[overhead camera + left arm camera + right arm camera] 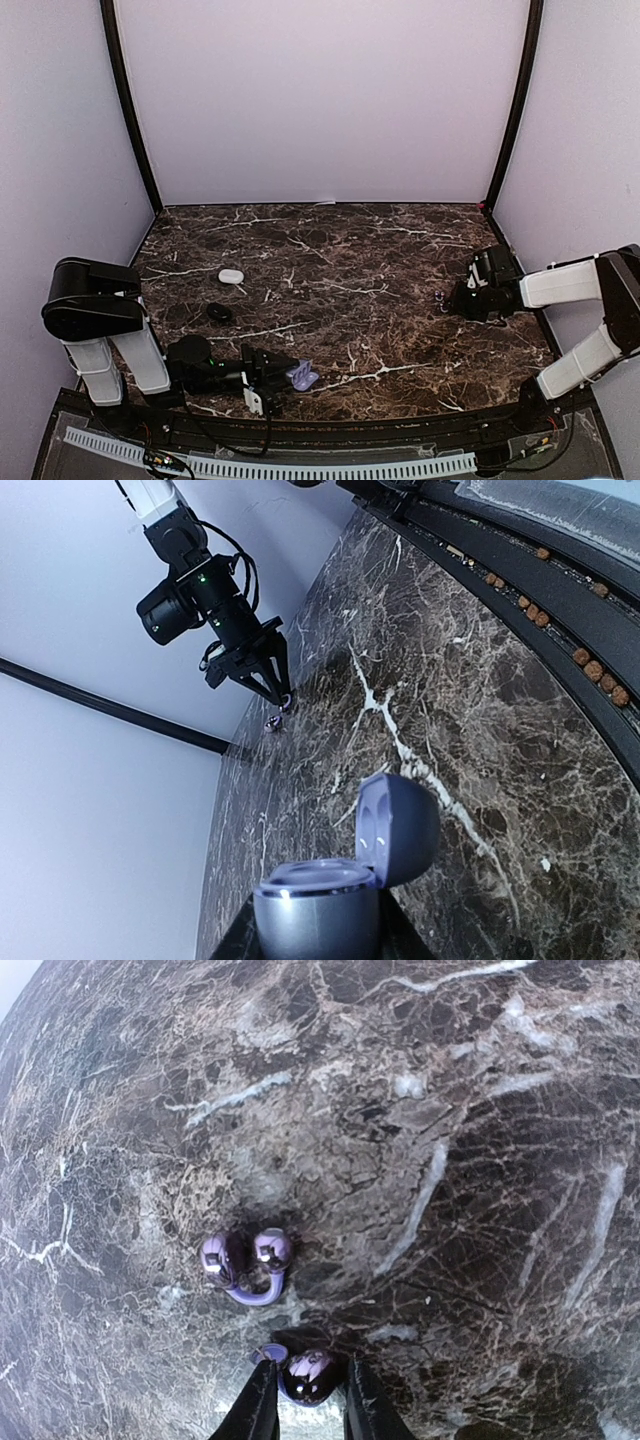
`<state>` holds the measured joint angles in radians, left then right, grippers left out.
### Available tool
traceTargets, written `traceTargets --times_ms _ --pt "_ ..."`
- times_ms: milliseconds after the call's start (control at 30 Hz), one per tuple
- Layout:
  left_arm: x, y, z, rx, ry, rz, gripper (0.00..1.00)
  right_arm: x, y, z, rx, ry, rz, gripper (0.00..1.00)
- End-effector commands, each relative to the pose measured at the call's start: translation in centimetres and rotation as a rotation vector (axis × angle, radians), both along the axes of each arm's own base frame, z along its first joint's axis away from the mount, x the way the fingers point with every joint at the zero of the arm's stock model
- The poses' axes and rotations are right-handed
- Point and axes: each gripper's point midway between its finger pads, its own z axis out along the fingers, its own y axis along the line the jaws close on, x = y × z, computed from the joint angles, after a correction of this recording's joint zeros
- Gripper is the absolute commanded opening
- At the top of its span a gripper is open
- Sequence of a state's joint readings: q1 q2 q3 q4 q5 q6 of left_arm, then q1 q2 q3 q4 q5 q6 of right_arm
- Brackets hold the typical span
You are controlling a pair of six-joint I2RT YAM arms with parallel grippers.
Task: Insert the wireless bluetooth earbuds into the charging case
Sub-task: Pick up the left earbud from the center of the board.
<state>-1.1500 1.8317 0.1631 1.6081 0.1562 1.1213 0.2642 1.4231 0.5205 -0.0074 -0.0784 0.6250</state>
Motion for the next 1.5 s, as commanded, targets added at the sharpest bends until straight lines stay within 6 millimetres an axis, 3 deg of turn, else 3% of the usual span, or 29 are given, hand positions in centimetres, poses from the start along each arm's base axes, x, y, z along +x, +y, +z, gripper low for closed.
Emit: traceTargets --times_ms 0,433,900,1200,1467 --pt "0.2 -0.5 5.6 -0.21 -0.102 0.003 0.07 0.2 -0.7 -0.6 -0.037 0.021 -0.002 0.22" --pt "0.3 -0.6 5.5 -0.208 -0.098 0.009 0.06 0.2 -0.7 -0.4 -0.071 0.028 0.044 0.11" --pt "0.5 -0.8 5.3 -0.205 -0.095 0.015 0.06 -0.6 0.2 3.0 -0.053 -0.03 0.121 0.09" --pt "0.2 -0.9 5.2 -0.205 -0.086 -0.001 0.05 -2.4 3.6 6.3 -0.035 -0.081 0.243 0.09" --pt "0.1 -1.3 4.7 -0.196 -0.075 -0.016 0.05 -4.1 8.4 7.6 0.007 -0.099 0.387 0.08"
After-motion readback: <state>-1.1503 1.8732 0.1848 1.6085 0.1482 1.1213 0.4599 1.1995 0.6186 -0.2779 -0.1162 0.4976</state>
